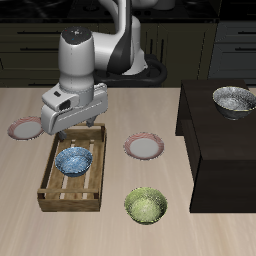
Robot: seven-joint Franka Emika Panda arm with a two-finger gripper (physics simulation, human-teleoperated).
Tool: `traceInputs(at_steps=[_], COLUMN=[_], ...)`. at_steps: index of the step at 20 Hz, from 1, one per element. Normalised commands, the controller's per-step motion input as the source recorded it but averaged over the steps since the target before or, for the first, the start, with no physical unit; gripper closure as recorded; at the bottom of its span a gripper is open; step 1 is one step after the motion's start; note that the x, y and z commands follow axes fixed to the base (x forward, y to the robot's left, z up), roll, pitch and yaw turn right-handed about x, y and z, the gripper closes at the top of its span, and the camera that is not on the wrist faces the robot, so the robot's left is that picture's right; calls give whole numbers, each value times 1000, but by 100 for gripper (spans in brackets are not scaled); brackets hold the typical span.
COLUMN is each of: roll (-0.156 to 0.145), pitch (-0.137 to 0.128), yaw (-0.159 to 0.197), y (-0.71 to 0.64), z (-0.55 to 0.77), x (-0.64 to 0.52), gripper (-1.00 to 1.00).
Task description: Place the blue bowl onto the plate that is in the center of the table
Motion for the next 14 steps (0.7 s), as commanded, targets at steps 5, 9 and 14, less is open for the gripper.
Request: traceInputs(at_steps=[5,9,14], roll=[4,59,29], pitch=[13,56,6], yaw=[33,22,16], y=[21,302,136], z=[-173,-446,-223], x=[110,-24,-5], gripper=[-100,-100,-100])
